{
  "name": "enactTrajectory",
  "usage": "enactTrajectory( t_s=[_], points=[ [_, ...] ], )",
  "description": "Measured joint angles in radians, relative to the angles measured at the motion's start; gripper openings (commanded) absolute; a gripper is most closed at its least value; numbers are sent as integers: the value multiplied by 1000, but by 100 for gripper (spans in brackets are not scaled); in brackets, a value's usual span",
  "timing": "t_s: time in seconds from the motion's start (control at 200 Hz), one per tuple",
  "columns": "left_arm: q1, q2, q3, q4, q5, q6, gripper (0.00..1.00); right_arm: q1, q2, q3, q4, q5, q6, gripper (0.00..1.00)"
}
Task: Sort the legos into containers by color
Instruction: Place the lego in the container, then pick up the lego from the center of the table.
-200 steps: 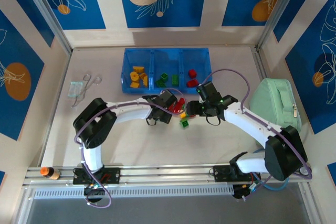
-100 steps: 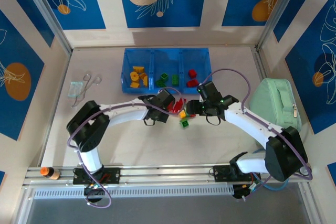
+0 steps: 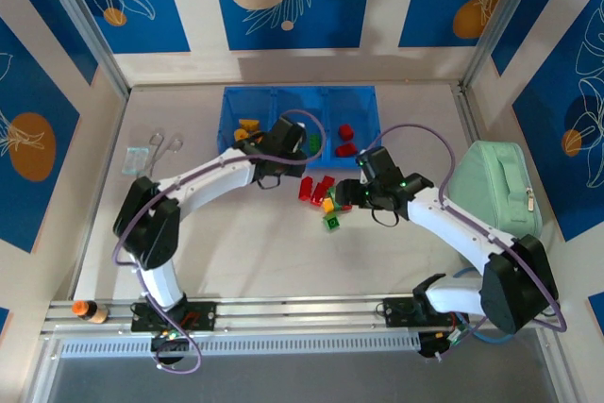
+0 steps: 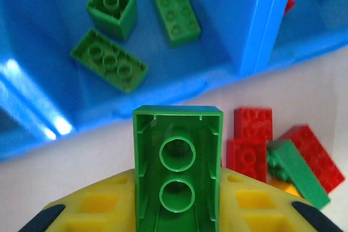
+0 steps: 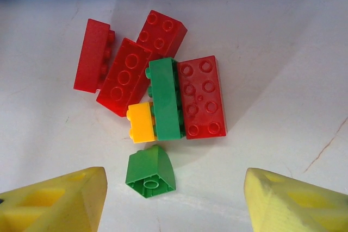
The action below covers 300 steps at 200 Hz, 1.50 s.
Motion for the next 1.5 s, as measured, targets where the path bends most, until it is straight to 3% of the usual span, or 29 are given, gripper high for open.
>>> enactTrajectory(
  t_s=[0.17,0.385,0.615,0.83,1.186,1.501],
  points=[
    [32,125,178,-50,10,31,35,0,-39,-20,-19,-3,7,68],
    [53,216,330,-122,14,61,56,0,-78,-46,-32,-7,7,68],
    [56,220,386,-150,14,83,57,7,-82,-49,-38,-30,7,69],
    [55,98,190,-102,14,82,56,68,-38,-53,-44,-36,6,72],
    [42,-195,-232,51,22,18,56,226,164,-30,-78,1,34,71],
    [40,-368,-483,106,10,-45,56,257,338,88,-87,112,43,69]
  ],
)
